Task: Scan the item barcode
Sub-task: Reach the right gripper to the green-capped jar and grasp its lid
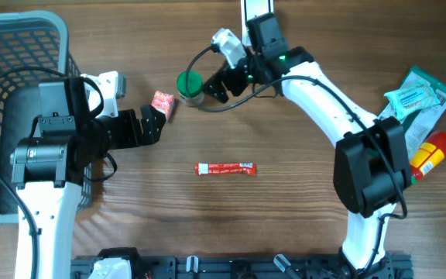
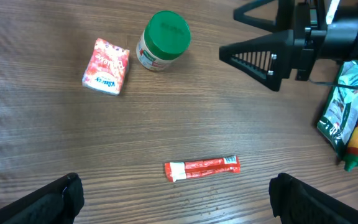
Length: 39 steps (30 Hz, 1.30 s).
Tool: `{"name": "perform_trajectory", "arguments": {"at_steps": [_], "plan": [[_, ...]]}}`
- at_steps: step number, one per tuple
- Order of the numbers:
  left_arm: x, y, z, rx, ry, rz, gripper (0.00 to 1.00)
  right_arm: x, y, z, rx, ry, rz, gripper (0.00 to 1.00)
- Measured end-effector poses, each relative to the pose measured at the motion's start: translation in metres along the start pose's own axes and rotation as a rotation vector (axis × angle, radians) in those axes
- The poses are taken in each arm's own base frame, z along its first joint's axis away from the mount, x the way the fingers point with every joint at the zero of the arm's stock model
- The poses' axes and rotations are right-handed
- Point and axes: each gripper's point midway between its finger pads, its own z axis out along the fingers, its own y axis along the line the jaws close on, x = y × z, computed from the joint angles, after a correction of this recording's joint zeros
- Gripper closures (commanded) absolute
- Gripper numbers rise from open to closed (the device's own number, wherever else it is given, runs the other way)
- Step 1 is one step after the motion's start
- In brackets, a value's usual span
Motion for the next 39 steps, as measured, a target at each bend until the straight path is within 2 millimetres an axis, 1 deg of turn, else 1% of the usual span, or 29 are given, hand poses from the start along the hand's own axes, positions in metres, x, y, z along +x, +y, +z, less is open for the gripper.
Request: {"name": "perform_trajectory", "arguments": {"at_steps": [1,2,4,7,10,11,14,15,19,24,28,34,37,39], "plan": [[0.000,0.000,0.000,0.000,0.001,0.000,0.00,-0.002,0.001,0.001,0.000,-0.007,-0.007,0.00],[0.000,0.000,0.000,0.000,0.000,0.000,0.00,-0.006,0.009,0.005,-0.009,-0.015,-0.027,0.00],[0.000,0.000,0.000,0.000,0.000,0.000,0.00,-0.017,0.016,0.010,-0.001,-0.046,-0.066,0.00],[0.000,0.000,0.000,0.000,0.000,0.000,0.00,-0.031,0.019,0.017,0.061,-0.078,-0.086,0.00],[0.000,0.000,0.000,0.000,0.000,0.000,0.00,-0.053,0.025,0.023,0.127,-0.147,-0.123,0.00],[0.000,0.000,0.000,0.000,0.000,0.000,0.00,-0.065,0.027,0.024,0.148,-0.189,-0.135,0.00],[0.000,0.000,0.000,0.000,0.000,0.000,0.00,-0.079,0.027,0.029,0.174,-0.247,-0.134,0.00],[0.000,0.000,0.000,0.000,0.000,0.000,0.00,-0.078,0.025,0.033,0.179,-0.250,-0.121,0.01],[0.000,0.000,0.000,-0.001,0.000,0.000,0.00,-0.050,0.011,0.057,0.186,-0.181,-0.053,0.00],[0.000,0.001,0.000,-0.004,0.000,0.000,0.00,-0.040,0.008,0.067,0.185,-0.158,-0.033,0.00],[0.000,0.001,0.000,-0.004,0.000,0.000,0.00,-0.016,0.006,0.080,0.177,-0.085,-0.005,0.00],[0.000,0.001,0.000,-0.005,0.001,-0.001,0.00,0.006,0.010,0.083,0.166,-0.001,0.027,0.00],[0.000,0.001,0.000,-0.005,0.002,-0.001,0.00,0.006,0.010,0.083,0.166,0.001,0.030,0.00],[0.000,0.001,0.000,-0.005,0.001,-0.002,0.00,0.003,0.010,0.083,0.167,-0.013,0.025,0.01]]}}
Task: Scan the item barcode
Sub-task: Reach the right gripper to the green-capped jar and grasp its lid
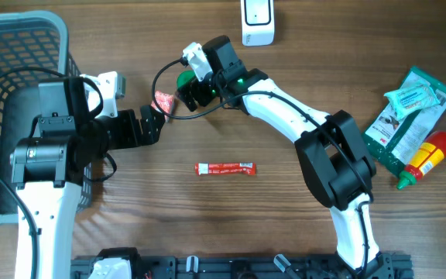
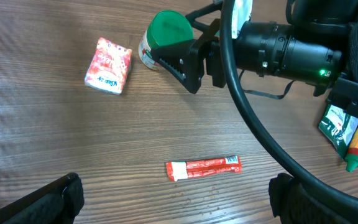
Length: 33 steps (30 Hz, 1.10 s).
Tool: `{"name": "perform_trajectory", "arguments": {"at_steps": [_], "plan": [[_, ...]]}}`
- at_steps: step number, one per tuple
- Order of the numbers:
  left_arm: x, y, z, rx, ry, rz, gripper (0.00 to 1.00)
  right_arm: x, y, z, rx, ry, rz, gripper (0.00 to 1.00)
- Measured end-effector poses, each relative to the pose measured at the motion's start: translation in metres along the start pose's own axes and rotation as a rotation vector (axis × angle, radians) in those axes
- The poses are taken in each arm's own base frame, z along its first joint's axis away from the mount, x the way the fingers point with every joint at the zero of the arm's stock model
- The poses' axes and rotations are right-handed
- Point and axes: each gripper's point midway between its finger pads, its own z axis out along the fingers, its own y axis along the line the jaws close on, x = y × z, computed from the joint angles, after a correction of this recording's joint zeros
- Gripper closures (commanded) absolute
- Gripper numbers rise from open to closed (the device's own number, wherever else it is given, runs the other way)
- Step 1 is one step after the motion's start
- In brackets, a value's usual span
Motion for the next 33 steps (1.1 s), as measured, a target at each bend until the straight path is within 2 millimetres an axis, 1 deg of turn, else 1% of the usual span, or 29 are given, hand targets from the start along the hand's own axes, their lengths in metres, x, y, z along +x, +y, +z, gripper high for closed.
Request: {"name": "perform_trajectory", "arguments": {"at_steps": [5,7,9,11,14,18,19,20,24,26,27,30,33], "plan": [[0.000,0.001,0.000,-0.004,0.000,0.000,0.00,-0.007,0.003,0.003,-0.002,-0.030,-0.013,0.01],[0.000,0.002,0.000,-0.009,-0.001,-0.001,0.00,-0.004,0.005,0.008,-0.003,-0.028,-0.015,0.02],[0.000,0.003,0.000,-0.018,-0.002,-0.002,0.00,0.004,0.006,0.016,-0.004,-0.011,-0.009,0.06],[-0.001,0.004,0.000,-0.018,-0.003,-0.002,0.00,0.010,0.006,0.024,-0.001,-0.002,0.000,0.07],[-0.001,0.004,0.000,-0.018,-0.003,-0.002,0.00,0.007,0.007,0.026,0.001,-0.017,0.002,0.11],[-0.001,0.004,0.000,-0.018,-0.003,-0.002,0.00,0.005,0.006,0.026,0.005,-0.025,0.007,0.20],[-0.001,0.004,0.000,-0.018,-0.003,-0.002,0.00,0.005,0.006,0.026,0.006,-0.025,0.009,0.26],[-0.001,0.004,0.000,-0.018,-0.003,-0.002,0.00,0.005,0.006,0.026,0.006,-0.025,0.010,0.27],[-0.001,0.004,0.000,-0.018,-0.003,-0.002,0.00,-0.001,0.005,0.026,0.009,-0.050,0.054,0.39],[-0.001,0.003,0.000,-0.017,-0.003,-0.002,0.00,-0.002,0.002,0.025,0.011,-0.056,0.082,0.52],[-0.001,0.003,0.000,-0.015,-0.003,-0.002,0.00,-0.002,0.000,0.024,0.010,-0.056,0.095,0.56],[-0.001,0.003,0.000,-0.015,-0.003,-0.002,0.00,-0.002,-0.005,0.023,0.014,-0.057,0.117,0.62],[-0.001,0.003,0.000,-0.015,-0.003,-0.002,0.00,-0.001,-0.013,0.021,0.020,-0.058,0.131,0.62]]}}
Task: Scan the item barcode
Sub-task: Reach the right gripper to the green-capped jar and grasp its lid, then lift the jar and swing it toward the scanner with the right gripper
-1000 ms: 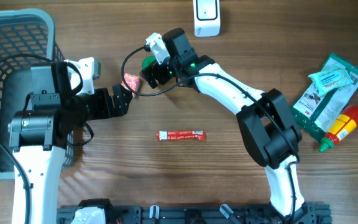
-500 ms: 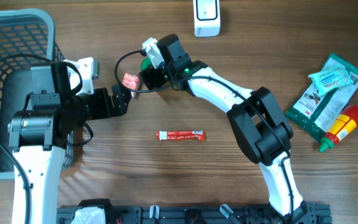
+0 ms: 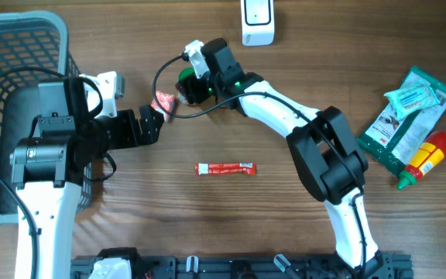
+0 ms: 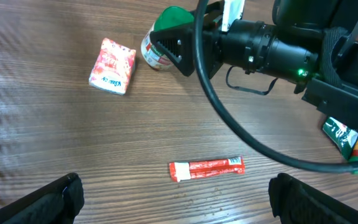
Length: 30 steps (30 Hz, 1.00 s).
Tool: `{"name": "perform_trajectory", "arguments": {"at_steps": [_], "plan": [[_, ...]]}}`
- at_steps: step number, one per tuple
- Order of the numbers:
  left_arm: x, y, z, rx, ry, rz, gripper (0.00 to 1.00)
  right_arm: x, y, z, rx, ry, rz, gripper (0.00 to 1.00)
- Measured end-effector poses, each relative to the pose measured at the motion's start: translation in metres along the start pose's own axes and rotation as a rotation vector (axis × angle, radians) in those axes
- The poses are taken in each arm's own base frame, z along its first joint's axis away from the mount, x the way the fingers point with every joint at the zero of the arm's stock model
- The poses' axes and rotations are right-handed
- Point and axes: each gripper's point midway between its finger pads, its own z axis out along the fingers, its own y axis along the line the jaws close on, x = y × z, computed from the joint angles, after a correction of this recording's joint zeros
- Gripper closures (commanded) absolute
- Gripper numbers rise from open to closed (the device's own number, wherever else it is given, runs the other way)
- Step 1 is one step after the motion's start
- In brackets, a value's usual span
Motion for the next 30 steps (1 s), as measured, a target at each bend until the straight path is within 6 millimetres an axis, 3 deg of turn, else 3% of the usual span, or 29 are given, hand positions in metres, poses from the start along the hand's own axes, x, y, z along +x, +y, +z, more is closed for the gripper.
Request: {"name": "perform_trajectory", "arguments": {"at_steps": [5,8,12,16,19,20,22,26,30], "plan": [[0.000,0.000,0.000,0.000,0.000,0.000,0.00,0.000,-0.014,-0.004,0.013,0.003,0.022,0.62],[0.000,0.000,0.000,0.000,0.000,0.000,0.00,0.002,-0.037,-0.017,0.015,0.021,0.069,0.64],[0.000,0.000,0.000,0.000,0.000,0.001,0.00,0.001,-0.058,-0.040,-0.052,0.036,0.140,0.74],[0.000,0.000,0.000,0.000,0.000,0.000,0.00,-0.023,-0.069,-0.094,-0.248,-0.026,0.228,0.78],[0.000,0.000,0.000,0.000,0.000,0.000,0.00,-0.053,-0.072,-0.159,-0.485,-0.134,0.275,0.85],[0.000,0.000,0.000,0.000,0.000,0.000,0.00,-0.061,-0.070,-0.182,-0.580,-0.173,0.264,0.94],[0.000,0.000,0.000,0.000,0.000,0.000,0.00,-0.068,-0.070,-0.214,-0.711,-0.213,0.260,0.96],[0.000,0.000,0.000,0.000,0.000,0.000,0.00,-0.067,-0.067,-0.240,-0.840,-0.221,0.272,0.96],[0.000,0.000,0.000,0.000,0.000,0.000,0.00,-0.066,-0.058,-0.245,-0.900,-0.210,0.271,0.96]]}}
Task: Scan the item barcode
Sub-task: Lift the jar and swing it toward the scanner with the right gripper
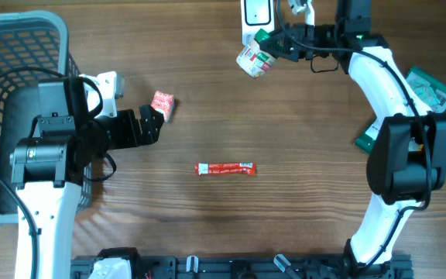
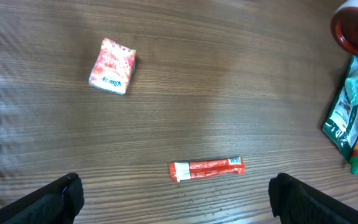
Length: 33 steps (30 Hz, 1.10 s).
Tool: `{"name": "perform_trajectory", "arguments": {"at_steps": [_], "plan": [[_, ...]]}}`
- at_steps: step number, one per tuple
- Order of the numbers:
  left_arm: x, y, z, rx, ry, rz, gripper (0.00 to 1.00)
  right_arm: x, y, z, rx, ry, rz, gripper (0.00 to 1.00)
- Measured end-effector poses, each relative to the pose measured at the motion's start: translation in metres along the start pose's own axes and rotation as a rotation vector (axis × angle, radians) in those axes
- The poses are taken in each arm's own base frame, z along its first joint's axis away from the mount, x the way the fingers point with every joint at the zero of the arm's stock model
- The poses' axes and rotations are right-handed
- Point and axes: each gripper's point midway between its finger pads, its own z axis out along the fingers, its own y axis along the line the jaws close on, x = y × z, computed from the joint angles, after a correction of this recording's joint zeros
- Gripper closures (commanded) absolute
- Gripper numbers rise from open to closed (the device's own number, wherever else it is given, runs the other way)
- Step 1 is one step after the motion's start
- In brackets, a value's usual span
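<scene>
A small white jar with a green lid (image 1: 254,56) hangs tilted just below the white scanner (image 1: 255,12) at the table's far edge. My right gripper (image 1: 276,44) is shut on its lid end. The left wrist view catches the jar's (image 2: 355,23) round bottom at the top right corner. My left gripper (image 1: 155,122) stays open at the left, empty, with its dark fingertips (image 2: 61,196) low over bare wood.
A red stick packet (image 1: 224,168) lies mid-table. A pink tissue pack (image 1: 162,104) sits by my left gripper. A grey basket (image 1: 14,46) fills the far left. Green packets (image 2: 350,106) and a red sauce bottle lie at the right, partly under my right arm.
The jar has left the table beside the tissue pack and is now held tilted by the scanner. My right arm has swung from the left-centre to the far edge. The left arm is unchanged.
My right gripper first stood open just right of the jar on the table. It then reached the jar beside the tissue pack and stayed on it. Now the jar is off the table, held in front of the scanner.
</scene>
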Motion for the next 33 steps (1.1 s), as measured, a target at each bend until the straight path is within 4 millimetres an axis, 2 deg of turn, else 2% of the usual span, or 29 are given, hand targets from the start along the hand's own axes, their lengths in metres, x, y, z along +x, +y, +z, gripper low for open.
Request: {"name": "perform_trajectory", "arguments": {"at_steps": [4,9,11,12,15,17,22,33], "plan": [[0.000,0.000,0.000,0.000,-0.001,0.000,0.00,0.002,0.016,0.000,-0.009,0.003,-0.073,0.96],[-0.001,0.000,0.000,0.001,-0.002,0.001,0.00,-0.010,0.081,-0.001,-0.013,0.001,-0.437,0.96],[-0.001,0.000,0.000,0.001,-0.002,0.001,0.00,-0.009,0.094,-0.001,-0.013,0.001,-0.525,0.96],[-0.001,0.000,0.000,0.001,-0.002,0.001,0.00,-0.008,0.096,-0.001,-0.013,0.000,-0.592,0.96],[0.000,-0.001,0.000,0.003,-0.002,0.000,0.00,0.004,0.094,-0.002,-0.014,0.002,-0.617,0.96],[0.000,-0.001,0.000,0.004,-0.002,0.000,0.00,0.009,0.094,-0.002,-0.014,0.002,-0.699,0.96],[-0.001,-0.001,0.000,0.004,-0.002,0.001,0.00,0.010,0.094,-0.002,-0.014,0.001,-0.862,0.96],[-0.001,-0.001,0.000,0.004,-0.002,0.001,0.00,0.008,0.095,-0.005,-0.006,-0.003,-0.905,0.96]]}}
